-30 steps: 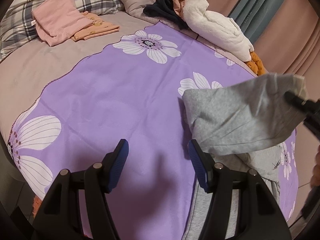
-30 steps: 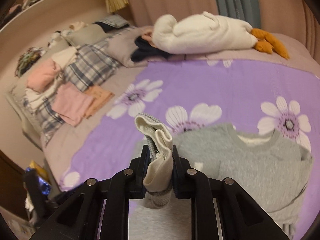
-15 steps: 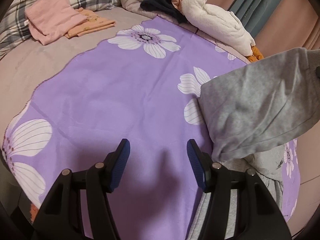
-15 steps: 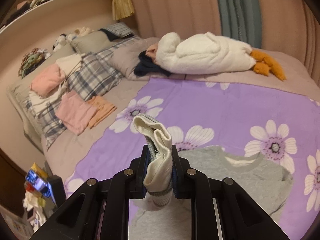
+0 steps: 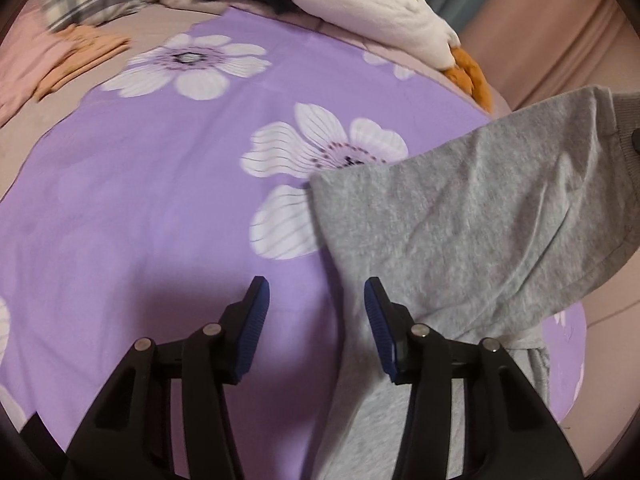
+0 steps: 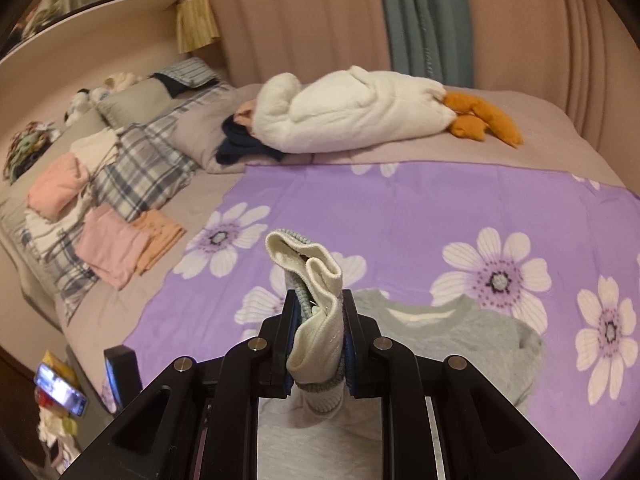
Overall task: Fold small clothes
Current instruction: 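Lift the cuff and sleeve up off the shirt with the right tool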
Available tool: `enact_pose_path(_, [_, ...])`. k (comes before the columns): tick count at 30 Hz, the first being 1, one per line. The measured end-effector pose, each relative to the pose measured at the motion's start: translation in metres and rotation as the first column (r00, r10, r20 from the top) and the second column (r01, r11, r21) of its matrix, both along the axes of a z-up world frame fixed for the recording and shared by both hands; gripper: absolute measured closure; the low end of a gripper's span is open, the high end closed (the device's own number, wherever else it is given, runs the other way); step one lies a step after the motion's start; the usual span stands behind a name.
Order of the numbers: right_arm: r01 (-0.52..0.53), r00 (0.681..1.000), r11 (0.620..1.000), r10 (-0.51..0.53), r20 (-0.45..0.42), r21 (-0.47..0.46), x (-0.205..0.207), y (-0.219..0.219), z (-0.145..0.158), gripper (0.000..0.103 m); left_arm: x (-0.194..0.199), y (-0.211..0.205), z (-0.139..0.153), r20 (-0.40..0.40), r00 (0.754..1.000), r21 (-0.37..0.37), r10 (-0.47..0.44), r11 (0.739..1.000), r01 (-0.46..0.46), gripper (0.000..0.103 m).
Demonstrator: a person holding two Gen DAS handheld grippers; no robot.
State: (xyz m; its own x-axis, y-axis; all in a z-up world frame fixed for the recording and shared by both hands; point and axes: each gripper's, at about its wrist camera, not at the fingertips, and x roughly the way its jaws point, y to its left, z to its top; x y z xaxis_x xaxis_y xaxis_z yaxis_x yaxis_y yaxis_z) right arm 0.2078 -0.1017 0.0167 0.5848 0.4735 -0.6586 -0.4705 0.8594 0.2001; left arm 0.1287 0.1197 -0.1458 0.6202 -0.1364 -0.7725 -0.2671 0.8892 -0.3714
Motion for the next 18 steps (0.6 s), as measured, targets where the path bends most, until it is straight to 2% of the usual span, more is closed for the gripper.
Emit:
enact_pose_path(12, [0.111, 0.993, 0.994, -0.111, -0.040, -0.013, 0.010, -0.036, -0.023, 0.083, 0.029, -0.014, -0.029, -0.094, 0.995, 0.046, -0.027, 0.998, 0.031, 0.056])
enact_pose_path(18, [0.137, 0.989, 0.990, -0.138, -0.054, -0.033, 0.013, -0.043, -0.033, 0.083, 0.038, -0.017, -0.036, -0.113, 0.993, 0.073, -0.031, 0.997, 0.040, 0.056])
